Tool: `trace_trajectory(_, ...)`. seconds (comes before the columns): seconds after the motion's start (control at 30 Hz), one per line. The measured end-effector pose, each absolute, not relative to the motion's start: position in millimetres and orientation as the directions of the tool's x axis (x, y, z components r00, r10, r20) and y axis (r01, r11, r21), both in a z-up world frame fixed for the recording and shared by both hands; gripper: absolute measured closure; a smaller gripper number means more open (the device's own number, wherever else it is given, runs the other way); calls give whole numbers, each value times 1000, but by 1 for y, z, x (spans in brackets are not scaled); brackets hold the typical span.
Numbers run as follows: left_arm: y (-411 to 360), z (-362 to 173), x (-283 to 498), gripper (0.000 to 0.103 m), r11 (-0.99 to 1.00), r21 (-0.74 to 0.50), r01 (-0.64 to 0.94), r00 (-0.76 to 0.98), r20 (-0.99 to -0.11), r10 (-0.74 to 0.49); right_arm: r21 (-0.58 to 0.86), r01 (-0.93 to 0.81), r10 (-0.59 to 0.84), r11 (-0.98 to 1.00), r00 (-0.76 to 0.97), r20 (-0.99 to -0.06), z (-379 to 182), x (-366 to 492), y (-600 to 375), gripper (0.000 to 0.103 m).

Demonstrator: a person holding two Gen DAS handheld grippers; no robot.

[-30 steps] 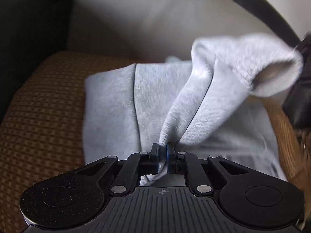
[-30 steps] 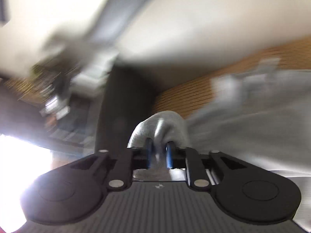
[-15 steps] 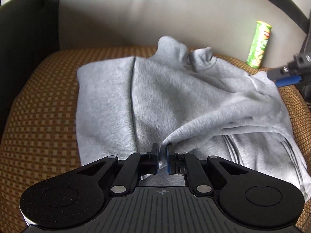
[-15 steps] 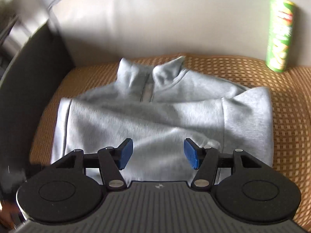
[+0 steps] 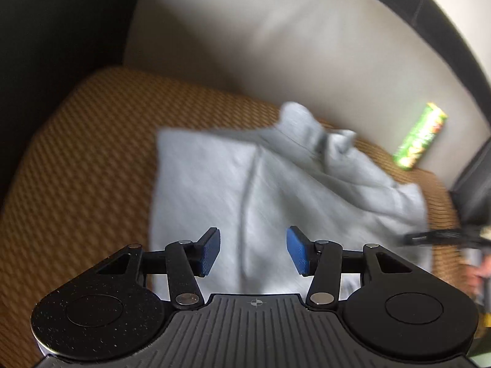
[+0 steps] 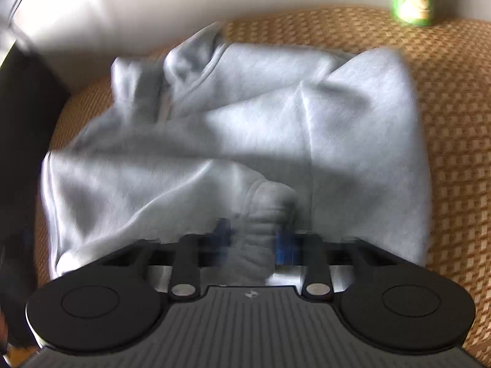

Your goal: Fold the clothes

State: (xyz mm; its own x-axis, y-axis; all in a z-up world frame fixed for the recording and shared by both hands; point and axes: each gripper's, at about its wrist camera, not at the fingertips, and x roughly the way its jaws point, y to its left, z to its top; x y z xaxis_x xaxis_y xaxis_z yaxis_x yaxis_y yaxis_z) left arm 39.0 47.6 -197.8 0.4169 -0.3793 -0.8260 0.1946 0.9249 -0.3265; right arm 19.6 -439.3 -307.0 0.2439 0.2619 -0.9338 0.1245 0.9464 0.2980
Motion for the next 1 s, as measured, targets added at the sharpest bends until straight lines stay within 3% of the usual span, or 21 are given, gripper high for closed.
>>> trace_trajectory(0.07,47,-198,48,37,924,-331,192,421,-823,-382,234,31,219,972,248,-944,-301,9,-434,75)
trace_trajectory(0.13,40,-204,58,37,928,-320,192,408,-834,-372,165,-62,176,984,256,-951,-296,-2,-428,67)
trace_trajectory(0.17,35,-208,62,37,929,-306,206,394,-843,-366,130,-109,154,986,261,-953,-293,-8,-425,55)
trace_trajectory(0.2,31,-211,67,36,930,-292,222,380,-853,-358,94,-154,133,984,268,-954,-290,-13,-423,51)
trace_trajectory(0.33,26,-215,84,31,934,-302,189,354,-867,-352,151,-54,161,987,365,-917,-280,-13,-438,45)
trace_trajectory(0.4,26,-218,98,29,930,-357,90,340,-867,-365,158,-53,166,986,368,-915,-283,-10,-438,33)
trace_trajectory(0.5,23,-224,119,28,928,-366,-76,335,-886,-322,167,-52,174,985,371,-912,-287,-4,-438,32)
trace_trajectory(0.7,10,-243,148,28,950,-256,-176,267,-942,-204,185,-49,190,981,377,-907,-295,6,-437,32)
trace_trajectory(0.73,8,-248,150,32,954,-245,-173,259,-946,-196,188,-49,193,981,378,-906,-296,8,-437,32)
trace_trajectory(0.8,5,-251,149,92,955,-251,-155,273,-940,-203,195,-49,200,979,351,-915,-303,10,-436,45)
trace_trajectory(0.83,4,-249,148,92,955,-256,-148,284,-936,-207,208,-42,209,977,345,-915,-303,10,-435,67)
trace_trajectory(0.9,4,-241,143,95,955,-263,-136,316,-925,-210,232,-29,228,972,333,-915,-303,10,-435,76)
trace_trajectory(1.0,11,-219,128,96,952,-276,-133,382,-900,-208,296,-25,282,955,391,-876,-270,0,-437,79)
